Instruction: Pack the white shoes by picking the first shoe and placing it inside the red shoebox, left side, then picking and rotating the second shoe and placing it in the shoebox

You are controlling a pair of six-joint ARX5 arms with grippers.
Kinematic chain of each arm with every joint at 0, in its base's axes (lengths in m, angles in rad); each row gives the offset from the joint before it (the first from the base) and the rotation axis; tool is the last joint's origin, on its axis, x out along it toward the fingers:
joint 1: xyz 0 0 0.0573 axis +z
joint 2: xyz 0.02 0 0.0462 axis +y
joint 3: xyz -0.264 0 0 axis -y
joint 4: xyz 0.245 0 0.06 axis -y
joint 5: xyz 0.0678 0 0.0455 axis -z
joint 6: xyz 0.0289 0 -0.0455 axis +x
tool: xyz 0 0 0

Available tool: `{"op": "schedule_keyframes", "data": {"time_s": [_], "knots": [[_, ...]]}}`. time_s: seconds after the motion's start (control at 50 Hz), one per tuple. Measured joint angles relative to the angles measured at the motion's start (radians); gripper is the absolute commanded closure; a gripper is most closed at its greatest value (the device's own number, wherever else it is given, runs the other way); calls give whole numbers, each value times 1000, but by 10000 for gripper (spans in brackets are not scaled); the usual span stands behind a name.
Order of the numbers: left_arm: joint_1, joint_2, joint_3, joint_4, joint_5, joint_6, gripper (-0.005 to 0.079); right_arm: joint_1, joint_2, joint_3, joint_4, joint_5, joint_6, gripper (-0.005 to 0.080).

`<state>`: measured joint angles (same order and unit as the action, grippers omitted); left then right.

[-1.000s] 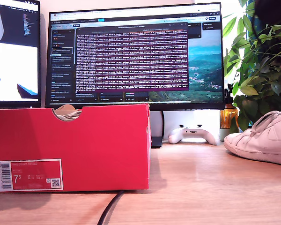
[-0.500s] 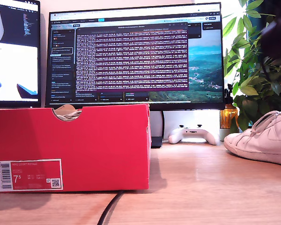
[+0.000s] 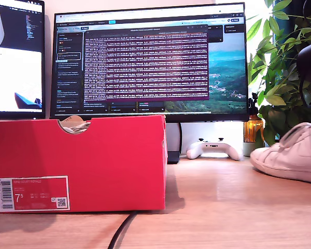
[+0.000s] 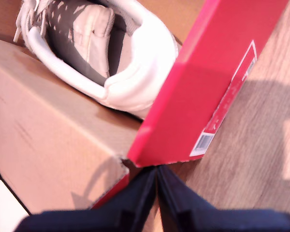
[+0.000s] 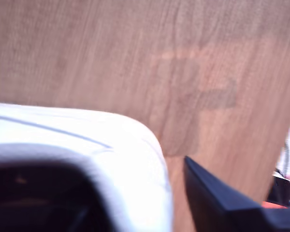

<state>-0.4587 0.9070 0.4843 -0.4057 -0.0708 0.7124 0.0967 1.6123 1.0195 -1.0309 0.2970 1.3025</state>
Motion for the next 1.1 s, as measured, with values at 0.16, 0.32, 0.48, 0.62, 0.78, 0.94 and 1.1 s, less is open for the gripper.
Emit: {"op": "schedule_keyframes", "data": {"time_s": [0.16, 0.32, 0.48, 0.62, 0.78, 0.94, 1.1], "knots": [[0, 0, 0, 0, 0, 0, 764, -18, 0, 37, -43, 8, -188, 765], [0, 0, 0, 0, 0, 0, 764, -32, 3, 134, -90, 29, -552, 765], [0, 0, 0, 0, 0, 0, 764, -26, 3, 284, -145, 25, -806, 765], [0, 0, 0, 0, 0, 0, 764, -24, 3, 409, -172, 19, -1028, 765], [0, 0, 0, 0, 0, 0, 764, -27, 3, 525, -187, -67, -1147, 765], [0, 0, 0, 0, 0, 0, 764, -30, 3, 640, -140, -278, -1311, 765], [0, 0, 0, 0, 0, 0, 764, -15, 3, 689, -40, -544, -1465, 765]]}}
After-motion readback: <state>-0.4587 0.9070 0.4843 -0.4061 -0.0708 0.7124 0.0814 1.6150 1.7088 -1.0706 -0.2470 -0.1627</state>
